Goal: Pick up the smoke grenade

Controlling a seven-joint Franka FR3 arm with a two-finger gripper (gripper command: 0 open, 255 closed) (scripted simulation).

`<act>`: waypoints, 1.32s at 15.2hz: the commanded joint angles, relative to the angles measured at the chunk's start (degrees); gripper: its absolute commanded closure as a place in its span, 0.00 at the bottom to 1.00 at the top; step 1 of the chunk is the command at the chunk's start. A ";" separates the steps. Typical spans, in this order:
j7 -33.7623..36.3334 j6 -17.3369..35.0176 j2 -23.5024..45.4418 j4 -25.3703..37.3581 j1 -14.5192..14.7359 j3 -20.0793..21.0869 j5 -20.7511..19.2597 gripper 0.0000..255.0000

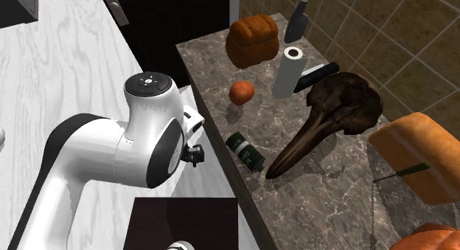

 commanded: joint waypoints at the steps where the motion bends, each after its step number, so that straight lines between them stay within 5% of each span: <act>1: -5.25 0.26 0.94 1.02 0.12 -2.76 -2.35 0.00; 9: -25.71 3.79 8.63 7.62 1.65 -14.31 -9.29 0.00; 15: -41.59 7.11 18.18 16.04 4.26 -23.32 -10.32 0.00; 20: -42.35 10.31 18.54 13.34 4.18 -24.21 -10.57 0.00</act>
